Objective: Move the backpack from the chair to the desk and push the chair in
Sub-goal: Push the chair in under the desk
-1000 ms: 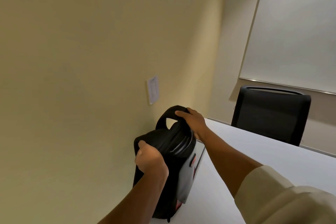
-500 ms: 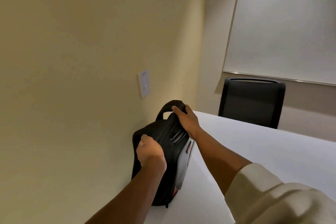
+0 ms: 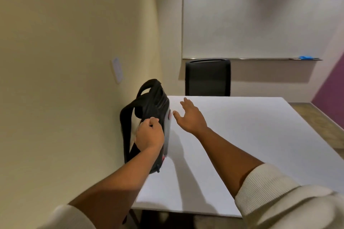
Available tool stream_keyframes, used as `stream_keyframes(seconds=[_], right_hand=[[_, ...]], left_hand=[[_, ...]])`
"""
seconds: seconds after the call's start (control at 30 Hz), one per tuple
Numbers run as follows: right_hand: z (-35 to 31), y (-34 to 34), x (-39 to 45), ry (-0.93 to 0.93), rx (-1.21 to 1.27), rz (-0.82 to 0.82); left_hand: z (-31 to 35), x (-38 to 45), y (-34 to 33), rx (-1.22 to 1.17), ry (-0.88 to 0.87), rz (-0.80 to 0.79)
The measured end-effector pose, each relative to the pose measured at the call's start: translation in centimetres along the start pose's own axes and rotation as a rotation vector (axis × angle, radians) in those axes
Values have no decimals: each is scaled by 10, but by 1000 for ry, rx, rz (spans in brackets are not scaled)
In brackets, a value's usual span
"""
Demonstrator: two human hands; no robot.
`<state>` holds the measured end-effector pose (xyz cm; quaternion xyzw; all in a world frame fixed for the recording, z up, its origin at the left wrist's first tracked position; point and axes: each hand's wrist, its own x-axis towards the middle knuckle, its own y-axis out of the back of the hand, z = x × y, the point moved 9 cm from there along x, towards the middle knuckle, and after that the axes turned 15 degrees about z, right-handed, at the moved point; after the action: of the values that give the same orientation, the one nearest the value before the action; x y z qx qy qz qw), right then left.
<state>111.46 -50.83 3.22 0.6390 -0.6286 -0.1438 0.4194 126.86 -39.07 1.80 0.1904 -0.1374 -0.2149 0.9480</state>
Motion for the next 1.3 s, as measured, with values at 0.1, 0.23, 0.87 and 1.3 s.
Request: stream_keyframes(seconds=[0.1, 0.23, 0.87, 1.3], right_hand=[[15, 33, -21, 22, -106, 63], [40, 77, -54, 29, -199, 106], [183, 311, -267, 11, -362, 198], [263, 418, -320, -50, -338, 246]], left_hand=[[18, -26, -9, 176, -258, -69], [43, -71, -19, 249, -503, -120], [116, -392, -13, 322, -853, -409], [153, -529, -47, 340, -946, -529]])
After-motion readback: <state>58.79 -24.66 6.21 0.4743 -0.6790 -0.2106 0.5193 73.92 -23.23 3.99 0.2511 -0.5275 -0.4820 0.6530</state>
